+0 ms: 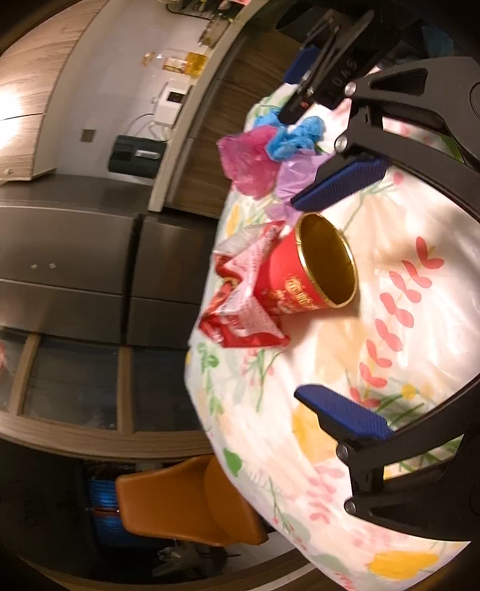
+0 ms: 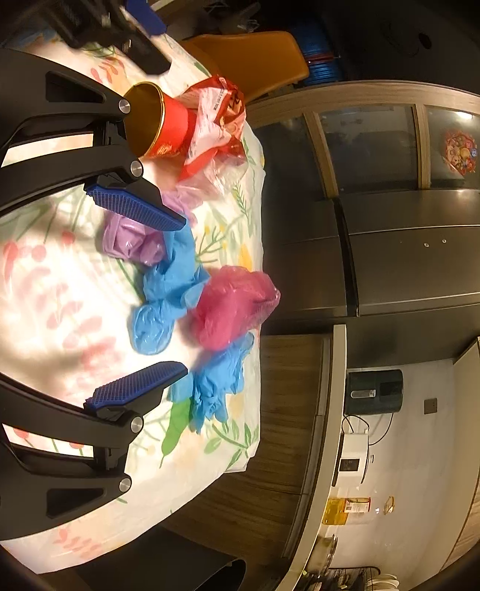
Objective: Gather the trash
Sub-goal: 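Move both open tools back over the table toward the red cup, then grasp the red cup rim with the left tool while the right tool grasps the pink glove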
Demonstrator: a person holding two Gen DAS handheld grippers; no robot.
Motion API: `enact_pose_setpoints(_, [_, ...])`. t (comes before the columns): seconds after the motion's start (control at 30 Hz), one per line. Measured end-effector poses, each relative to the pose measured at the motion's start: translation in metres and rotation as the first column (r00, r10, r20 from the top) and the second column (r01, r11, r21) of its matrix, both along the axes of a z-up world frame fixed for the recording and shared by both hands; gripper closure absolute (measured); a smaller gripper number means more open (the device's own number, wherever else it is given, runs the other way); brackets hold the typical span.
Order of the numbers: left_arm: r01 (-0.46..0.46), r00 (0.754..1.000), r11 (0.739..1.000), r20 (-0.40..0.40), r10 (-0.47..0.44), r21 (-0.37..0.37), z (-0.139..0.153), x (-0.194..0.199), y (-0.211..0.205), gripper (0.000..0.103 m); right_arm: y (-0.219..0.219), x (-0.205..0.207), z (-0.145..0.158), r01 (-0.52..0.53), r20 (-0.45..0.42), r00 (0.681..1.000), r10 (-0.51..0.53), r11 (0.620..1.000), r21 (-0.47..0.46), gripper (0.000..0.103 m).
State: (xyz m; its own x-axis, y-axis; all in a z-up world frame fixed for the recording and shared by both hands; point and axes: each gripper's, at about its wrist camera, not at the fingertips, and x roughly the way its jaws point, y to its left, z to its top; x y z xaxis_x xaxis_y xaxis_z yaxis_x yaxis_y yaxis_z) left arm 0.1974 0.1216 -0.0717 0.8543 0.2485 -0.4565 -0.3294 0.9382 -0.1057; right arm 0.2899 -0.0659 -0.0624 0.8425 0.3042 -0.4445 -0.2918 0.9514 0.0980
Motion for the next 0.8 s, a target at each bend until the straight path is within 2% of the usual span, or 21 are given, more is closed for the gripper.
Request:
enact_pose_setpoints(0.13, [0.016, 0.997, 1.0, -0.073, -0.018, -0.023, -0.01, 0.013, 0.003, 0.03, 0.001, -0.002, 0.002, -0.004, -0.004, 1.0, 0.004, 1.0, 0.009, 0.03])
enact_pose_setpoints(0.2, [0.023, 0.993, 0.999, -0.112, -0.028, -0.042, -0.016, 0.02, 0.005, 0.049, 0.002, -0.003, 0.001, -0.011, -0.007, 1.0, 0.011, 1.0, 0.008, 0.03])
enact_pose_setpoints(0.23, [0.023, 0.992, 0.999, -0.124, -0.029, -0.047, -0.018, 0.021, 0.006, 0.053, 0.002, -0.004, 0.0, -0.014, -0.009, 1.0, 0.014, 1.0, 0.009, 0.03])
enact_pose_setpoints(0.27, [0.026, 0.99, 0.998, -0.136, -0.033, -0.055, -0.021, 0.023, 0.007, 0.062, 0.004, -0.005, -0.001, -0.02, -0.014, 1.0, 0.02, 1.0, 0.01, 0.031])
enact_pose_setpoints(0.4, [0.039, 0.988, 0.994, -0.144, -0.054, -0.105, -0.025, 0.024, 0.014, 0.093, 0.014, -0.009, -0.007, -0.059, -0.033, 0.998, 0.059, 0.998, -0.005, 0.034])
enact_pose_setpoints(0.5, [0.054, 0.989, 0.987, -0.129, -0.073, -0.15, -0.026, 0.022, 0.02, 0.1, 0.022, -0.009, -0.011, -0.081, -0.049, 0.996, 0.08, 0.997, -0.012, 0.041])
enact_pose_setpoints(0.6, [0.075, 0.991, 0.978, -0.093, -0.094, -0.192, -0.024, 0.016, 0.024, 0.1, 0.03, -0.006, -0.016, -0.095, -0.064, 0.994, 0.093, 0.995, -0.024, 0.044])
enact_pose_setpoints(0.8, [0.087, 0.995, 0.977, -0.04, -0.097, -0.194, -0.013, -0.008, 0.027, 0.1, 0.044, 0.0, -0.026, -0.114, -0.1, 0.989, 0.109, 0.993, -0.043, 0.049])
